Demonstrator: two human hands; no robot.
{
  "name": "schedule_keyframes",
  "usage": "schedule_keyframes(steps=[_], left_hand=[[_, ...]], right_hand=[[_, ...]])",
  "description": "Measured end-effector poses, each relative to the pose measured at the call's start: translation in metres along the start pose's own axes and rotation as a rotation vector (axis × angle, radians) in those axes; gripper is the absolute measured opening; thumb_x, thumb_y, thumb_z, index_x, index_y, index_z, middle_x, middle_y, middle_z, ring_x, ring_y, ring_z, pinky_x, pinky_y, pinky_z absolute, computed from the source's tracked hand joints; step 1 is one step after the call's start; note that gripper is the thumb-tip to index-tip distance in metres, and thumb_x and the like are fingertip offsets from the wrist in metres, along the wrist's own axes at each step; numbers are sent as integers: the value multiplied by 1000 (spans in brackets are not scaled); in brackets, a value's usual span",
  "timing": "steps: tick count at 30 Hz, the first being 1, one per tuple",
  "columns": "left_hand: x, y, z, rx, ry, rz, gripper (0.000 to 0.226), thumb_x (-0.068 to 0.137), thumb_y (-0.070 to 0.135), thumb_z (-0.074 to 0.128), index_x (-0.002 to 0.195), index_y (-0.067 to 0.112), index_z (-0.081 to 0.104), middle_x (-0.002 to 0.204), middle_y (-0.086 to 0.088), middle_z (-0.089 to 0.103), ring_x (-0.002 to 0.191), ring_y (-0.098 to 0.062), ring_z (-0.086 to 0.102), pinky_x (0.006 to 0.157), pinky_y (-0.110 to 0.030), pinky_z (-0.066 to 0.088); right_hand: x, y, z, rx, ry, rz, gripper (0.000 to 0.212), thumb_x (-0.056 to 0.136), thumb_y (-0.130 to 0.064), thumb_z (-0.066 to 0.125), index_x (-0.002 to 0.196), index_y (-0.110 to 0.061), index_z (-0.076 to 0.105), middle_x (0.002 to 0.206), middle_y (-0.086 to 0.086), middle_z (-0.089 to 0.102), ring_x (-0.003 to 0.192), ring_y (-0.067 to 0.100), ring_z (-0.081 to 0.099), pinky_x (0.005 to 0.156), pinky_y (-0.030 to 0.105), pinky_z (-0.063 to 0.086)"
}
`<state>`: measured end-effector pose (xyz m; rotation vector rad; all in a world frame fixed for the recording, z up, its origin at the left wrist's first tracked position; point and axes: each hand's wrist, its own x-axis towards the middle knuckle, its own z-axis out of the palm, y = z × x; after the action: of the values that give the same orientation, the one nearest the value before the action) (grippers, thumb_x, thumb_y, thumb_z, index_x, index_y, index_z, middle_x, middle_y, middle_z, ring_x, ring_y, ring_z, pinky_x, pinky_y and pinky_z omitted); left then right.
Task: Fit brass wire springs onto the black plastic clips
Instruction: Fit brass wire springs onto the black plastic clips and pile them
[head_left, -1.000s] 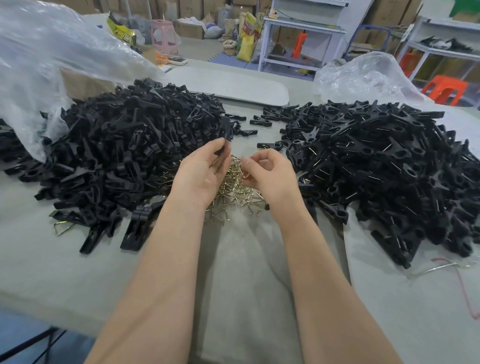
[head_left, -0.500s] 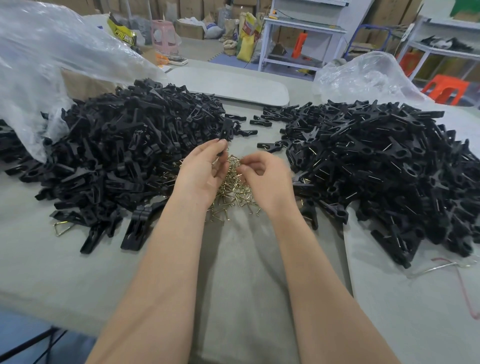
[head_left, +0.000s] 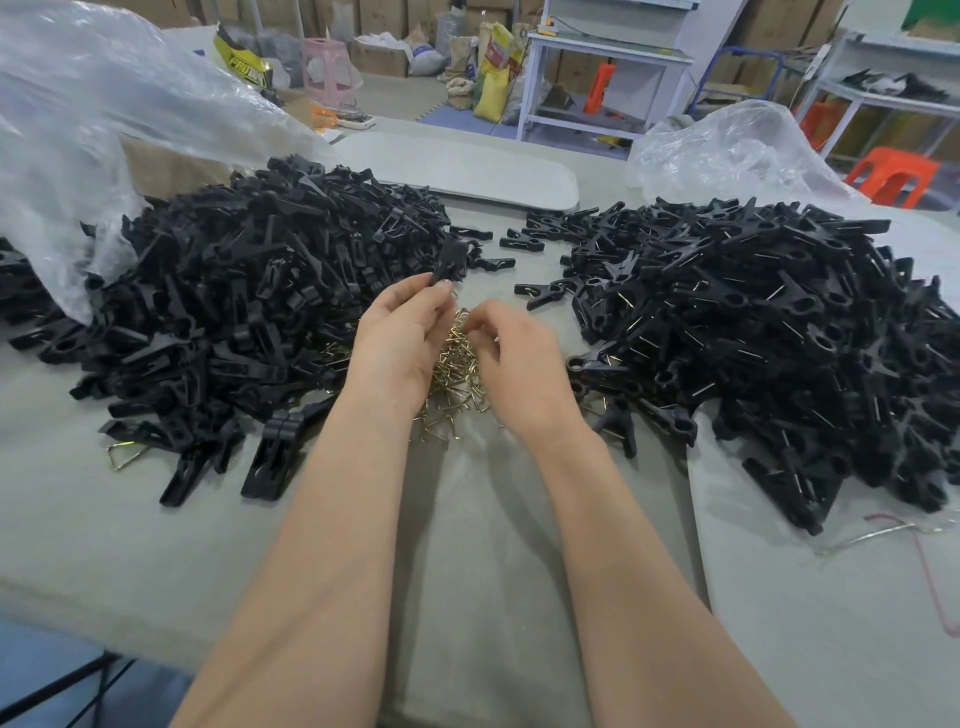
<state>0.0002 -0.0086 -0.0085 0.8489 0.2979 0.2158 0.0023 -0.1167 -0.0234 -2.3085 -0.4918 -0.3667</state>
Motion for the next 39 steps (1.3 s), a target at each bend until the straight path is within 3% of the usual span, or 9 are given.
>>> schedule_keyframes(steps=[4, 13, 20, 23, 25, 29, 31, 35, 39], left_hand=[[0, 0, 0, 61, 16, -6, 13, 88, 2, 62, 94, 13, 59, 85, -1, 63, 79, -10, 60, 78, -21, 53], [1, -4, 0, 201, 15, 92, 16, 87, 0, 63, 92, 15, 59, 85, -1, 63, 78, -8, 60, 76, -18, 51], [3, -6, 1, 269, 31, 133, 14, 86, 2, 64, 89, 15, 59, 84, -1, 62, 78, -10, 60, 73, -17, 50], [5, -7, -1, 339, 33, 155, 16, 85, 4, 66, 90, 17, 59, 84, 1, 60, 78, -9, 58, 78, -21, 49], [6, -10, -1, 465, 33, 205, 18, 83, 6, 68, 91, 19, 61, 88, 0, 62, 82, -11, 57, 83, -24, 48], [2, -14, 1, 784, -48, 381, 21, 81, 8, 70, 93, 23, 62, 90, 8, 65, 75, 8, 58, 69, -5, 43], [-1, -16, 3, 893, -120, 465, 21, 81, 7, 70, 93, 22, 61, 86, 14, 64, 74, 16, 56, 70, -1, 42], [-8, -17, 6, 970, -239, 531, 22, 83, 5, 67, 93, 23, 60, 90, 14, 65, 90, 3, 61, 83, -8, 45], [-10, -18, 7, 992, -337, 551, 24, 83, 3, 66, 93, 24, 60, 90, 17, 64, 89, 11, 59, 86, -7, 45]], right_hand=[[0, -1, 1, -43, -90, -29, 27, 94, -4, 44, 111, -12, 64, 108, 9, 63, 102, 25, 57, 90, 39, 43], [1, 1, -7, 167, 17, 160, 22, 98, -9, 43, 119, -10, 49, 101, 10, 59, 89, 34, 63, 81, 50, 52], [0, 2, -4, 145, -20, 92, 15, 89, -9, 60, 100, -8, 70, 100, 6, 67, 89, 19, 62, 85, 28, 48], [1, 5, -11, 177, 65, 121, 10, 88, -13, 65, 95, -11, 72, 85, -2, 66, 73, 6, 58, 76, 18, 48], [2, 9, -21, 308, 167, 222, 4, 87, -14, 67, 87, -14, 70, 73, -7, 66, 64, 2, 59, 71, 17, 52], [3, 15, -42, 830, 285, 462, 4, 86, -13, 68, 84, -9, 67, 69, -1, 67, 60, 4, 62, 64, 18, 54], [4, 19, -46, 805, 266, 500, 7, 85, -18, 70, 84, -11, 68, 66, -6, 66, 60, 3, 58, 61, 15, 50], [2, 25, -51, 635, 247, 474, 10, 83, -25, 72, 77, -18, 70, 61, -10, 64, 55, -3, 53, 56, 12, 45], [0, 28, -57, 575, 238, 438, 12, 83, -25, 72, 74, -17, 70, 56, -11, 61, 51, -4, 49, 53, 11, 43]])
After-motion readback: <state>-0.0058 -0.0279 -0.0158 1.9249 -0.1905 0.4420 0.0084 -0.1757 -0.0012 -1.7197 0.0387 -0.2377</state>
